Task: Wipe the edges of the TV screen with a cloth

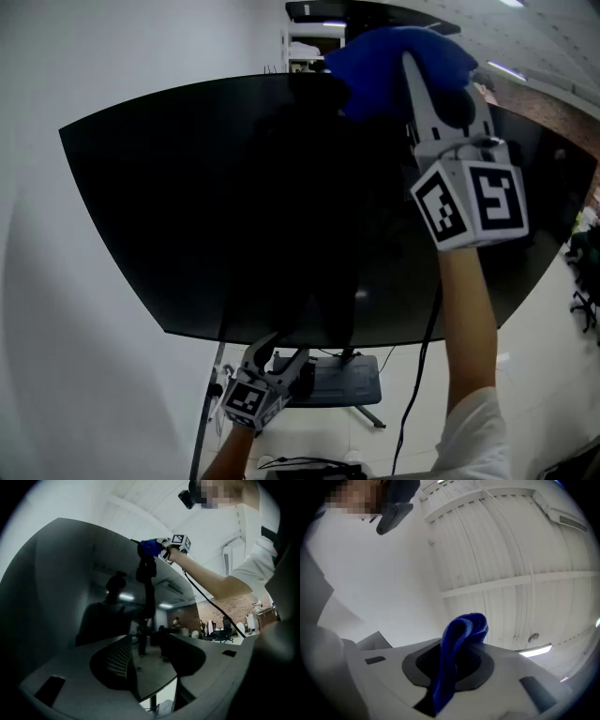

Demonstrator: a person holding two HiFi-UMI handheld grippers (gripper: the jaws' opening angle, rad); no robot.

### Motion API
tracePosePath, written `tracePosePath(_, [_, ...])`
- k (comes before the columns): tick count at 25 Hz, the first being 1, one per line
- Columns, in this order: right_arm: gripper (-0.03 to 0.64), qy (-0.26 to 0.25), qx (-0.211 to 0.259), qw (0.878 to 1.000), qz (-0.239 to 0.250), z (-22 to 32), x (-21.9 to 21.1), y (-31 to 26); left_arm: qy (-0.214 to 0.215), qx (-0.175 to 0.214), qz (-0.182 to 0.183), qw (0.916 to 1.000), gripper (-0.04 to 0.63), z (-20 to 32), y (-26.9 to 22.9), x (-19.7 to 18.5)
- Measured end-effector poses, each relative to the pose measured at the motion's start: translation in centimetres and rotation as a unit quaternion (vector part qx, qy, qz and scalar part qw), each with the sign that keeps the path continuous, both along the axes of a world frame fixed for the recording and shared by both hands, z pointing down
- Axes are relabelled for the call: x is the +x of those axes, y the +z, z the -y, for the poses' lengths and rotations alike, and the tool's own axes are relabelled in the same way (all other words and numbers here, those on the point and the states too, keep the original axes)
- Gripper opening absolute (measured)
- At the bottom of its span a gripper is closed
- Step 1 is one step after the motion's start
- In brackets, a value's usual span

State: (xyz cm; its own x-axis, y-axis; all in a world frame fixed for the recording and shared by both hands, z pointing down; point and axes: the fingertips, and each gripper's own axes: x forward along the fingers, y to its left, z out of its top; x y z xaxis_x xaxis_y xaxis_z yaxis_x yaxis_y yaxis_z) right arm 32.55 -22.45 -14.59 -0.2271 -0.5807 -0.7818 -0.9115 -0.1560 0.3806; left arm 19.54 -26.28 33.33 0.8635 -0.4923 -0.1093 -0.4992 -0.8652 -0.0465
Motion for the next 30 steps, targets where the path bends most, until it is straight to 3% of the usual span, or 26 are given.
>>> tracePosePath(3, [0.067, 0.041, -0.037, 0.998, -0.037, 2.6, -0.5, -1.5, 0.020, -0.015, -0.016, 0.9996, 0.213, -1.4, 0.1, 0.8])
tracePosePath(8, [0.072, 0.142, -0.067, 0.984, -0.086, 3.4, 0.5, -0.3, 0.065, -0.022, -0.004, 0.9976, 0.213, -3.3, 0.7, 3.3])
tracePosePath(14, [0.077, 0.192, -0.091, 0.976, -0.049, 1.8, 8.7, 0.7, 0.142, -0.019, 0.004, 0.9897, 0.213, -5.5, -0.1, 9.4])
tracePosePath(18, [0.077, 0.251, -0.092, 0.963, -0.030, -1.4, 13.5, 1.4, 0.209, -0.025, -0.014, 0.9775, 0.213, -7.5, 0.7, 13.1])
tracePosePath(21, [0.077, 0.307, -0.097, 0.947, -0.010, -5.1, 19.3, 2.5, 0.253, -0.006, -0.009, 0.9673, 0.213, -9.3, 3.5, 16.7])
tracePosePath(30, [0.078, 0.430, -0.123, 0.892, 0.058, -14.1, 37.6, 5.1, 0.359, -0.041, -0.002, 0.9323, 0.213, -18.3, 3.5, 26.6])
